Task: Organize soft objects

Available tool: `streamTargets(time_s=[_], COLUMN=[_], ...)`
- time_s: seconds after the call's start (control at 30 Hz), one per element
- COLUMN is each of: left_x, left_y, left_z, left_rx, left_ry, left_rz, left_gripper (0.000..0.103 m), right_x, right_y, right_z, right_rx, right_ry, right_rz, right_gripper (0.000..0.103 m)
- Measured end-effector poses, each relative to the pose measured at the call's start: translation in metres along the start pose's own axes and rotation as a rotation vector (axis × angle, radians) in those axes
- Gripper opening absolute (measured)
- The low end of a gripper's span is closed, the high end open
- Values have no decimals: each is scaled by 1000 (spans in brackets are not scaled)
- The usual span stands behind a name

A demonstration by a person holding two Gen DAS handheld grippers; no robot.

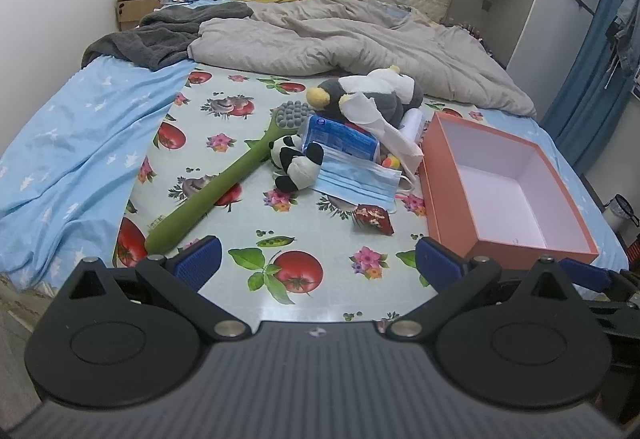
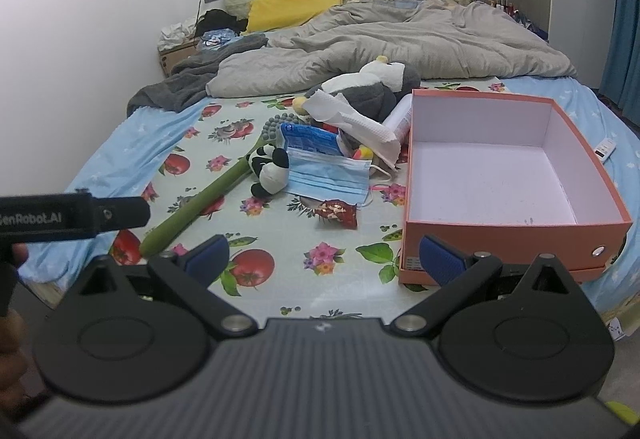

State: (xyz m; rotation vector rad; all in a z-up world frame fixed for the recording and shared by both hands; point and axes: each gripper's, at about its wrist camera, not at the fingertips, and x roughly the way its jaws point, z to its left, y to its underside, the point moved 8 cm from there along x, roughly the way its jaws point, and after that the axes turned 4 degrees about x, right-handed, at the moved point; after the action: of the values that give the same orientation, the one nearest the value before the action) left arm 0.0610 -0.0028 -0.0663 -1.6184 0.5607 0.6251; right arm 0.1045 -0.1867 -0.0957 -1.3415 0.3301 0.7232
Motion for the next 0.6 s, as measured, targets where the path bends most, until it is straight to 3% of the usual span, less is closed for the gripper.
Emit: streamTargets(time_s=[0.6], left_x=[-1], left_y=[0], left_z=[1], left_rx=[0], left_ry=[1], left_rz=[5], left_gripper=[103], right_x=[2], right_y=[3], right_z=[-6], right_rx=[10], right_ry=[7], right_rz=[9], right_gripper=[103])
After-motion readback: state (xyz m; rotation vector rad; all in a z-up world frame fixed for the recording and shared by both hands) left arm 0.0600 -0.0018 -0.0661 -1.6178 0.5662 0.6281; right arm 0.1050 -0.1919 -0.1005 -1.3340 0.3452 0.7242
